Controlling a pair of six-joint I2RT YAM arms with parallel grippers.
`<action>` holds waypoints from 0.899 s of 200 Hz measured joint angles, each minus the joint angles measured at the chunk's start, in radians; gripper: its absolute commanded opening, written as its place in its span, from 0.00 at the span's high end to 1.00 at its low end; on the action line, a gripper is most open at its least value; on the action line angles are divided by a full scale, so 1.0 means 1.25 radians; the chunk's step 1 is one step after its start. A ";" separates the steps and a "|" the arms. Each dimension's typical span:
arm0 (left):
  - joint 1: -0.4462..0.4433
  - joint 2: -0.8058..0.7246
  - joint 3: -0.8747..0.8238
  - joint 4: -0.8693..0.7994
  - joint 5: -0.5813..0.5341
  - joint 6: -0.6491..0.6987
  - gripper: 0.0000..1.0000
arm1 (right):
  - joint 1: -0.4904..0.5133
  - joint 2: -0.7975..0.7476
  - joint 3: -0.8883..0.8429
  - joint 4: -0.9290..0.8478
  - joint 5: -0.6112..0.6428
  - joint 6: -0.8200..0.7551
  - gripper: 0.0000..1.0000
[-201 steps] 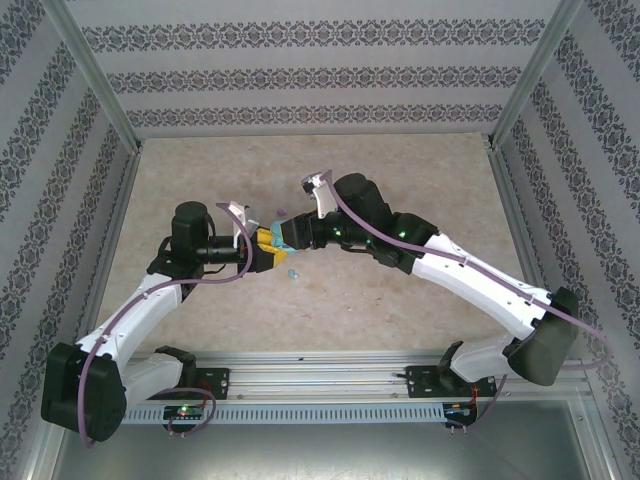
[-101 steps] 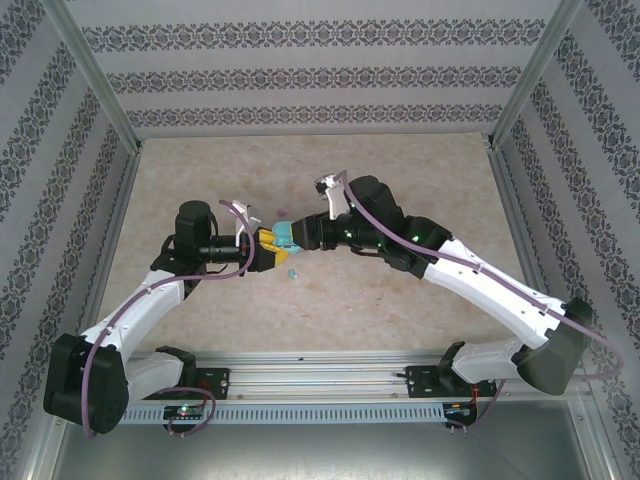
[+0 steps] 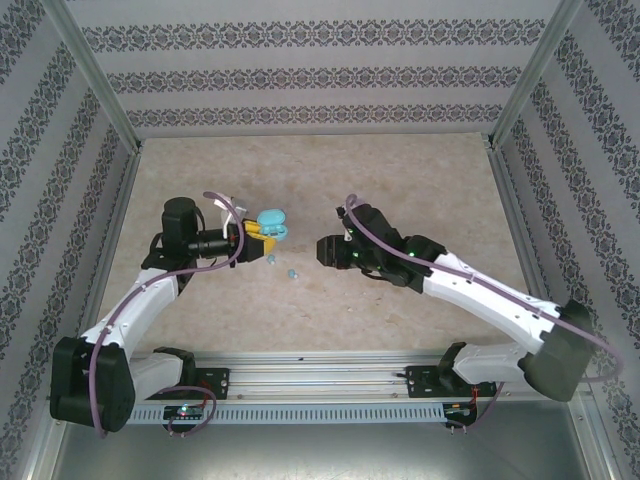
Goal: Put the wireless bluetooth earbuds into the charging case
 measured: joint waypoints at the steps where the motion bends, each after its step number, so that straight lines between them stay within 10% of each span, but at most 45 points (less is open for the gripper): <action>1: 0.001 0.000 0.000 0.000 0.000 0.000 0.91 | 0.000 0.002 0.000 0.000 0.001 0.001 0.59; 180: 0.183 0.063 0.031 0.027 -0.003 -0.058 0.90 | 0.032 0.647 0.466 -0.232 -0.058 -0.067 0.70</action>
